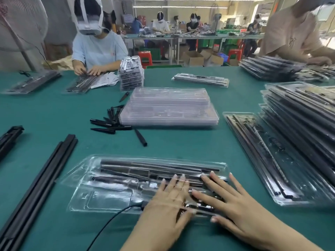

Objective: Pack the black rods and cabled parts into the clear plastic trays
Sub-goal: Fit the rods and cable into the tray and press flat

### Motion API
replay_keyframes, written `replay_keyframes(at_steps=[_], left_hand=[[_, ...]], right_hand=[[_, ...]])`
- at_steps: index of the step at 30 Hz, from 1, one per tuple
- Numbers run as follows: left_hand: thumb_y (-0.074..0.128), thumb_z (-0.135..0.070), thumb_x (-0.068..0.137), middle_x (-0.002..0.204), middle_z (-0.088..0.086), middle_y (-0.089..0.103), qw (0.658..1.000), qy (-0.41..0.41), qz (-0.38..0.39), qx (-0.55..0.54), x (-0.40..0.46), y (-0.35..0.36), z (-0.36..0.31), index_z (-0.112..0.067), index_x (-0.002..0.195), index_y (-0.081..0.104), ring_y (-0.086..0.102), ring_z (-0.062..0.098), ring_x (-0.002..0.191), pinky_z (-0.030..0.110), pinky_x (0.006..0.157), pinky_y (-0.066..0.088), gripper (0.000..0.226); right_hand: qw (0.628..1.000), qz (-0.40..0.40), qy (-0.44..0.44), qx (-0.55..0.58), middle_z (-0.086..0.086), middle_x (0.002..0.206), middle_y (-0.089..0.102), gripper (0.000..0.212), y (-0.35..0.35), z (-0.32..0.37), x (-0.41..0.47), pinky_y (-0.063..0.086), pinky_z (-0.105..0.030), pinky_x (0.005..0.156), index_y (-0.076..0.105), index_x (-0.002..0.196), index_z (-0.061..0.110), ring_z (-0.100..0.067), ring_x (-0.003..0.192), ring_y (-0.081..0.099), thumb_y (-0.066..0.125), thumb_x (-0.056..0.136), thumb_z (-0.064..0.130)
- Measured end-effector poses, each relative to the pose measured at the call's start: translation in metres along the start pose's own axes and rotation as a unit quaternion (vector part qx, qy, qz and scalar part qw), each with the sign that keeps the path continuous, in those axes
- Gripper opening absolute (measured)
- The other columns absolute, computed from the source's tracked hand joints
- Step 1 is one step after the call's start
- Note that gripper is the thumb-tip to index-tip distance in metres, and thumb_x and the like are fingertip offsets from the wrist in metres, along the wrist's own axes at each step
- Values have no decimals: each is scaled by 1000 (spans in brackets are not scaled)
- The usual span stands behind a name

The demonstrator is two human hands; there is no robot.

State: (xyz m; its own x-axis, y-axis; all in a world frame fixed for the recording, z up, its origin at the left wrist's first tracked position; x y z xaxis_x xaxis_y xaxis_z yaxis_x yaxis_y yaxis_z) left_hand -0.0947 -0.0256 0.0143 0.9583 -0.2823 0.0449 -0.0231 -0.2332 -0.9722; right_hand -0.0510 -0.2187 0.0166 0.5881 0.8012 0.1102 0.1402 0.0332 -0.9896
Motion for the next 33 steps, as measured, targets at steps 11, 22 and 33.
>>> replay_keyframes(at_steps=[11,22,33], left_hand=[[-5,-101,46,152,27,-4,982,105,143,-64,-38,-43,54,25,113,-27,11,21,146,16,110,16,145],[2,-74,81,146,-34,-27,998,19,41,35,20,-49,46,-71,129,-15,-32,-6,135,41,114,-22,50],[17,-71,92,148,-13,38,990,9,108,91,23,-16,39,-52,142,28,41,14,134,46,97,24,55]], right_hand=[[1000,4,-2,-14,-8,147,42,50,15,-4,5,29,-52,97,33,144,43,-30,133,41,24,98,59],[998,59,6,-37,-8,149,39,51,11,-2,5,31,-49,98,30,146,42,-23,136,37,24,98,58],[983,65,6,173,30,153,16,55,-1,-22,9,14,-33,114,22,144,47,4,142,16,24,92,67]])
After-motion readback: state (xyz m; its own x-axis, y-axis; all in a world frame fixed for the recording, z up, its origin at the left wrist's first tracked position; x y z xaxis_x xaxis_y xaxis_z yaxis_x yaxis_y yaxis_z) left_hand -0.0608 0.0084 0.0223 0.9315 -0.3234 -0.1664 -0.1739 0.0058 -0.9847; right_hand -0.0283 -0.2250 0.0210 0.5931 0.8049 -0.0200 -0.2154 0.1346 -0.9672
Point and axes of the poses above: each hand's wrist, its own x-axis towards the middle knuckle, its own y-axis out of the palm, z = x × y, the point moved 2 cm from there along x, towards the middle knuckle
